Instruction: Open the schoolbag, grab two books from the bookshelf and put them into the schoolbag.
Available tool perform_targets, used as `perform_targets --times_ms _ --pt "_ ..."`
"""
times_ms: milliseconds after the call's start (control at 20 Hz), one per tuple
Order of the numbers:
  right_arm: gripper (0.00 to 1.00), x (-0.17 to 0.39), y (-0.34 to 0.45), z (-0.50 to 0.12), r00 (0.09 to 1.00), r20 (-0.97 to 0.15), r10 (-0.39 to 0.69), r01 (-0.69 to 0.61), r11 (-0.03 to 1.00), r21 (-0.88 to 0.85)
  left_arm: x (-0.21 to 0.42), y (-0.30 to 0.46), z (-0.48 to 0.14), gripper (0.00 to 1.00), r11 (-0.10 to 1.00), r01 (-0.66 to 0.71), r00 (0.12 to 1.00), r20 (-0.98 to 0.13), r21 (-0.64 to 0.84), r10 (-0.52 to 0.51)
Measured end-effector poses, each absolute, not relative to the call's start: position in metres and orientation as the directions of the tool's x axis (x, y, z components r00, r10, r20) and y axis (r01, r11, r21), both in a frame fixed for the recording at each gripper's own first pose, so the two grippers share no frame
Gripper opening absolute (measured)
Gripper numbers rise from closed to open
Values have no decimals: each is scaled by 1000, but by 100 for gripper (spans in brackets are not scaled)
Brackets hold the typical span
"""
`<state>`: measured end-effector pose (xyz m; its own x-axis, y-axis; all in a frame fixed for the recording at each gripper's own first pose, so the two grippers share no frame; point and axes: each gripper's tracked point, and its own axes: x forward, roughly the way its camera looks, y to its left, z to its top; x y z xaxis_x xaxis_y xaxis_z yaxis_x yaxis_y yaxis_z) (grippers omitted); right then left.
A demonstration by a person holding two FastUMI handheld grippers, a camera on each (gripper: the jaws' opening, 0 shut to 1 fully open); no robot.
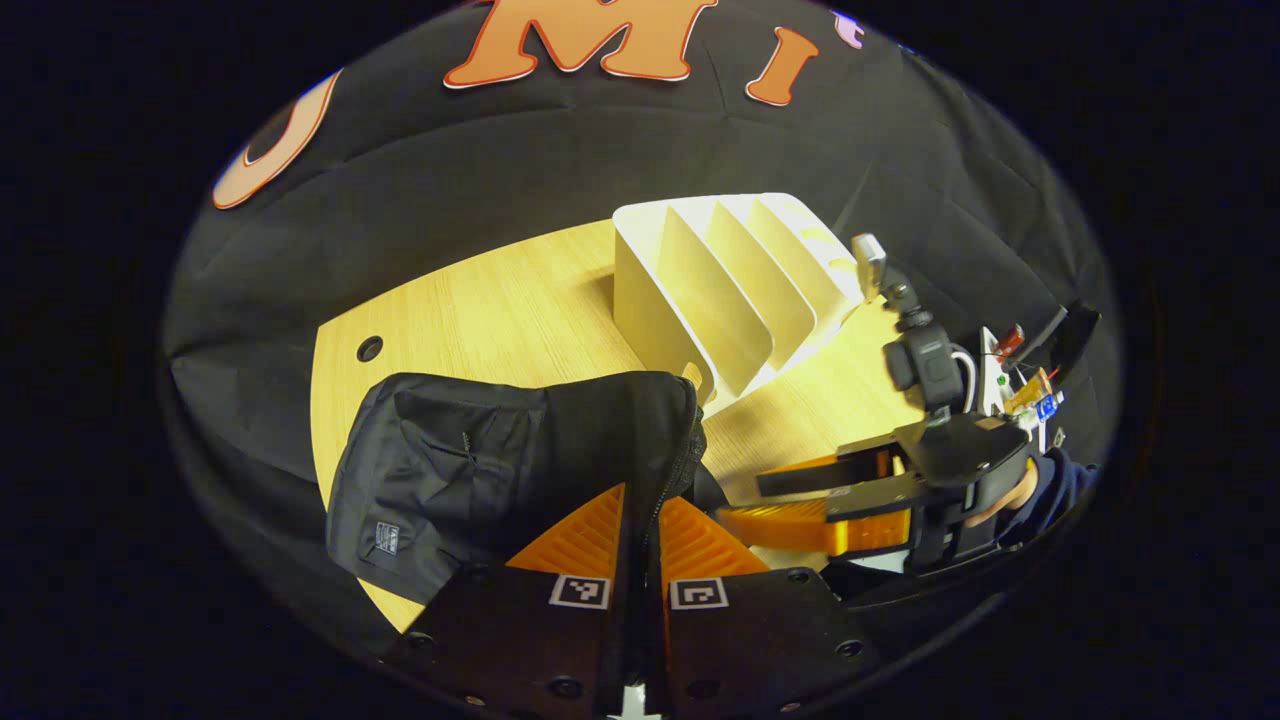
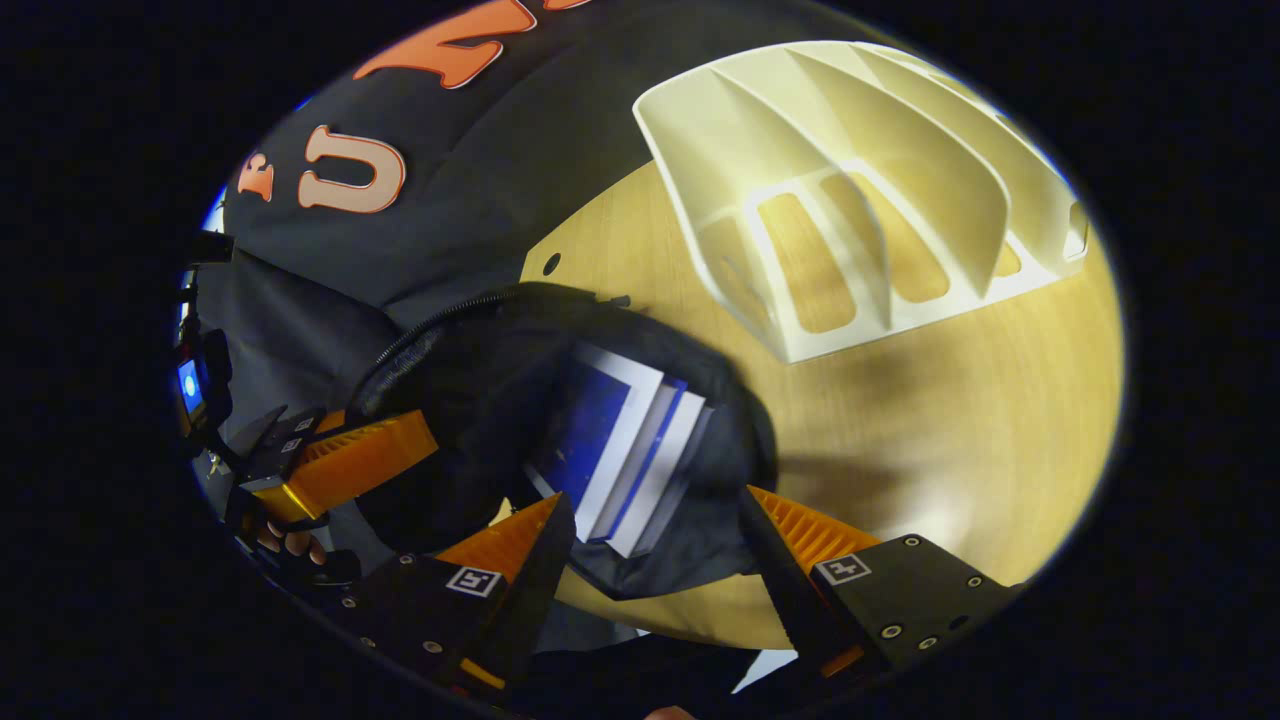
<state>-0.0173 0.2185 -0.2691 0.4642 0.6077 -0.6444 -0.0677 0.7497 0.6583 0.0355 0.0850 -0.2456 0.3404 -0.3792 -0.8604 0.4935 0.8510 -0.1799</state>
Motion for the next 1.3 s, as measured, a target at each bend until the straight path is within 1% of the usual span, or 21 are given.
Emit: perform_targets --times_ms 100,150,200,250,350,400,450,500,550,600,700,800,900,950,1050,1150,1300 --pt "98 -18 190 -268 483 -657 579 -68 773 631 32 80 -249 16 864 475 343 -868 -169 -359" --pt "98 -17 175 -264 499 -655 568 -69 779 623 33 78 -253 14 868 473 348 -873 -150 -341" --pt "98 -16 161 -261 516 -654 554 -64 786 615 31 80 -258 27 872 473 351 -883 -121 -313" --pt "98 -14 145 -257 537 -647 541 -61 790 610 27 79 -261 32 876 471 348 -891 -103 -292" --pt "98 -11 115 -248 580 -634 512 -49 798 601 22 73 -266 51 888 451 355 -896 -86 -267" --pt "98 -10 99 -244 601 -629 493 -44 806 590 17 70 -268 70 893 442 360 -896 -81 -260" --pt "98 -7 83 -239 625 -621 473 -50 818 573 16 65 -268 70 900 430 369 -895 -75 -251" --pt "98 -4 70 -235 649 -615 448 -52 832 552 12 57 -267 75 902 424 374 -892 -82 -256" --pt "98 -2 59 -228 671 -605 429 -61 845 532 12 49 -264 76 906 414 386 -884 -89 -263" --pt "98 1 46 -221 691 -597 406 -67 859 507 10 41 -263 85 910 404 397 -879 -89 -262" --pt "98 4 23 -203 736 -569 367 -94 887 452 16 27 -257 90 920 385 450 -857 -69 -253" --pt "98 6 3 -185 778 -534 330 -125 915 383 22 14 -249 91 933 355 508 -825 -61 -247" --pt "98 7 -17 -163 816 -490 305 -157 934 320 29 -8 -237 94 942 330 563 -786 -68 -254" --pt "98 8 -26 -151 834 -466 297 -173 941 290 32 -15 -231 94 946 320 592 -766 -62 -250" --pt "98 12 -38 -129 860 -422 285 -199 951 237 39 -25 -216 94 957 287 649 -729 -32 -219" --pt "98 10 -49 -102 884 -369 287 -229 954 193 45 -27 -203 95 971 238 723 -668 1 -176" --pt "98 6 -69 -62 925 -270 266 -239 962 130 50 -19 -190 95 990 140 837 -535 0 -118"
